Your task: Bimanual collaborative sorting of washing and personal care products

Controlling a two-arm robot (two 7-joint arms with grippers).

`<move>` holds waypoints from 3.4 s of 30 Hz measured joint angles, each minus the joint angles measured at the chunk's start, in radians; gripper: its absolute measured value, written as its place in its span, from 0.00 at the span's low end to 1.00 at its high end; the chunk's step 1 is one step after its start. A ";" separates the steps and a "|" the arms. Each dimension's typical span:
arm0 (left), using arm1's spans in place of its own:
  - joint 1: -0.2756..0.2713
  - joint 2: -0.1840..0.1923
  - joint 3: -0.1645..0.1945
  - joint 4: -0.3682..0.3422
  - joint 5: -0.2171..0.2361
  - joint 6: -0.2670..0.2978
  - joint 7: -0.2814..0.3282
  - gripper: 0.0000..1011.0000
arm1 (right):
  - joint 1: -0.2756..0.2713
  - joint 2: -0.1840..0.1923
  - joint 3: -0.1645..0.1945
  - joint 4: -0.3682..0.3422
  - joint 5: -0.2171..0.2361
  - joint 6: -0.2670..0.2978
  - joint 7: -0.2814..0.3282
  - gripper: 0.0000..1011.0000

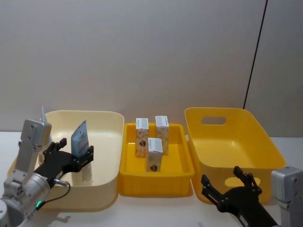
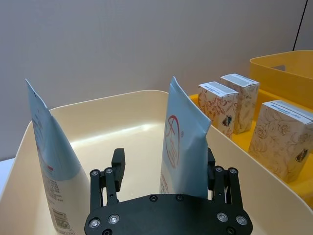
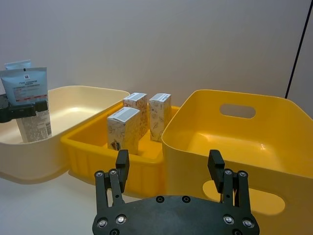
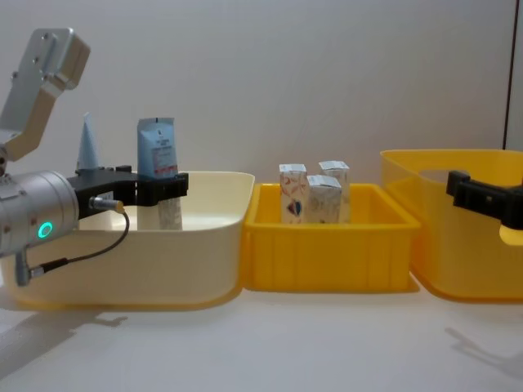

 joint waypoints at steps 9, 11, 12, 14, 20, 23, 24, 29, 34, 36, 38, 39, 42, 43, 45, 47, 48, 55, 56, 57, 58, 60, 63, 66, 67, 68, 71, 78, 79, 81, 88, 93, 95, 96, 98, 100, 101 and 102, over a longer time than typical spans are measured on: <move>-0.017 -0.010 0.002 0.026 0.010 -0.001 0.005 0.74 | 0.000 0.000 0.000 0.000 0.000 0.000 0.000 0.99; -0.021 -0.011 0.002 0.031 0.011 -0.001 0.006 0.66 | 0.000 0.000 0.000 0.000 0.000 0.000 0.000 0.99; -0.021 -0.012 0.002 0.032 0.012 -0.001 0.006 0.64 | 0.000 0.000 0.000 0.000 0.000 0.000 0.000 0.99; -0.024 -0.014 0.003 0.036 0.013 -0.001 0.007 0.56 | 0.000 0.000 0.000 0.000 0.000 0.000 0.000 0.99; -0.026 -0.015 0.002 0.039 0.015 -0.002 0.007 0.41 | 0.000 0.000 0.000 0.000 0.000 0.000 0.000 0.99; -0.024 -0.015 -0.001 0.039 0.014 -0.009 0.001 0.35 | 0.000 0.000 0.000 0.000 0.000 0.000 0.000 0.99; -0.023 -0.015 -0.001 0.038 0.013 -0.011 -0.002 0.34 | 0.000 0.000 0.000 0.000 0.000 0.000 0.000 0.99; -0.018 -0.013 -0.012 0.031 0.003 -0.036 -0.024 0.31 | 0.000 0.000 0.000 0.000 0.000 0.000 0.000 0.99; -0.010 -0.004 -0.026 0.014 -0.012 -0.065 -0.056 0.28 | 0.000 0.000 0.000 0.000 0.000 0.000 0.000 0.99; -0.008 -0.001 -0.031 0.007 -0.018 -0.074 -0.067 0.27 | 0.000 0.000 0.000 0.000 0.000 0.000 0.000 0.99; -0.004 0.004 -0.037 -0.003 -0.025 -0.084 -0.082 0.27 | 0.000 0.000 0.000 0.000 0.000 0.000 0.000 0.99; -0.003 0.007 -0.040 -0.008 -0.027 -0.087 -0.087 0.27 | 0.000 0.000 0.000 0.000 0.000 0.000 0.000 0.99; 0.001 0.014 -0.050 -0.022 -0.039 -0.099 -0.109 0.27 | 0.000 0.000 0.000 0.000 0.000 0.000 0.000 0.99; 0.004 0.019 -0.055 -0.030 -0.045 -0.104 -0.121 0.27 | 0.000 0.000 0.000 0.000 0.000 0.000 0.000 0.99; 0.006 0.022 -0.060 -0.038 -0.052 -0.108 -0.133 0.27 | 0.000 0.000 0.000 0.000 0.000 0.000 0.000 0.99; 0.008 0.028 -0.065 -0.048 -0.064 -0.114 -0.152 0.27 | 0.000 0.000 0.000 0.000 0.000 0.000 0.000 0.99; 0.008 0.030 -0.067 -0.052 -0.068 -0.116 -0.162 0.27 | 0.000 0.000 0.000 0.000 0.000 0.000 0.000 0.99; 0.011 0.043 -0.075 -0.076 -0.121 -0.130 -0.245 0.27 | 0.000 0.000 0.000 0.000 0.000 0.000 0.000 0.99; 0.011 0.044 -0.076 -0.078 -0.127 -0.131 -0.253 0.27 | 0.000 0.000 0.000 0.000 0.000 0.000 0.000 0.99; 0.011 0.045 -0.076 -0.079 -0.132 -0.131 -0.262 0.27 | 0.000 0.000 0.000 0.000 0.000 0.000 0.000 0.99; 0.010 0.046 -0.076 -0.083 -0.144 -0.132 -0.279 0.27 | 0.000 0.000 0.000 0.000 0.000 0.000 0.000 0.99; 0.010 0.047 -0.075 -0.085 -0.155 -0.132 -0.296 0.27 | 0.000 0.000 0.000 0.000 0.000 0.000 0.000 0.99; 0.009 0.049 -0.073 -0.088 -0.174 -0.132 -0.324 0.27 | 0.000 0.000 0.000 0.000 0.000 0.000 0.000 0.99; 0.006 0.049 -0.067 -0.091 -0.202 -0.131 -0.366 0.27 | 0.000 0.000 0.000 0.000 0.000 0.000 0.000 0.99; 0.005 0.049 -0.065 -0.091 -0.210 -0.130 -0.378 0.27 | 0.000 0.000 0.000 0.000 0.000 0.000 0.000 0.99; 0.005 0.048 -0.063 -0.091 -0.215 -0.129 -0.385 0.27 | 0.000 0.000 0.000 0.000 0.000 0.000 0.000 0.99; 0.001 0.044 -0.052 -0.091 -0.236 -0.125 -0.422 0.27 | 0.000 0.000 0.000 0.000 0.000 0.000 0.000 0.99; -0.010 0.024 -0.021 -0.076 -0.274 -0.121 -0.493 0.27 | 0.000 0.000 0.000 0.000 0.000 0.000 0.000 0.99; -0.013 0.018 -0.013 -0.070 -0.280 -0.121 -0.505 0.27 | 0.000 0.000 0.000 0.000 0.000 0.000 0.000 0.99; -0.016 0.012 -0.006 -0.066 -0.286 -0.122 -0.517 0.27 | 0.000 0.000 0.000 0.000 0.000 0.000 0.000 0.99; -0.023 -0.010 0.023 -0.044 -0.303 -0.133 -0.557 0.27 | 0.000 0.000 0.000 0.000 0.000 0.000 0.000 0.99; -0.026 -0.019 0.038 -0.034 -0.311 -0.141 -0.573 0.27 | 0.000 0.000 0.000 0.000 0.000 0.000 0.000 0.99; -0.026 -0.022 0.043 -0.031 -0.313 -0.144 -0.578 0.27 | 0.000 0.000 0.000 0.000 0.000 0.000 0.000 0.99; -0.027 -0.024 0.046 -0.030 -0.315 -0.145 -0.580 0.27 | 0.000 0.000 0.000 0.000 0.000 0.000 0.000 0.99; -0.027 -0.026 0.049 -0.029 -0.316 -0.147 -0.583 0.27 | -0.001 0.000 0.001 -0.001 0.000 0.000 0.002 0.99; -0.027 -0.027 0.051 -0.027 -0.317 -0.148 -0.586 0.27 | -0.001 0.000 0.001 -0.002 0.001 0.001 0.006 0.99; -0.028 -0.028 0.053 -0.026 -0.318 -0.149 -0.587 0.27 | -0.002 0.001 0.002 -0.005 0.005 0.001 0.011 0.99; -0.028 -0.029 0.055 -0.025 -0.319 -0.150 -0.589 0.27 | -0.002 0.001 0.002 -0.005 0.005 0.001 0.011 0.99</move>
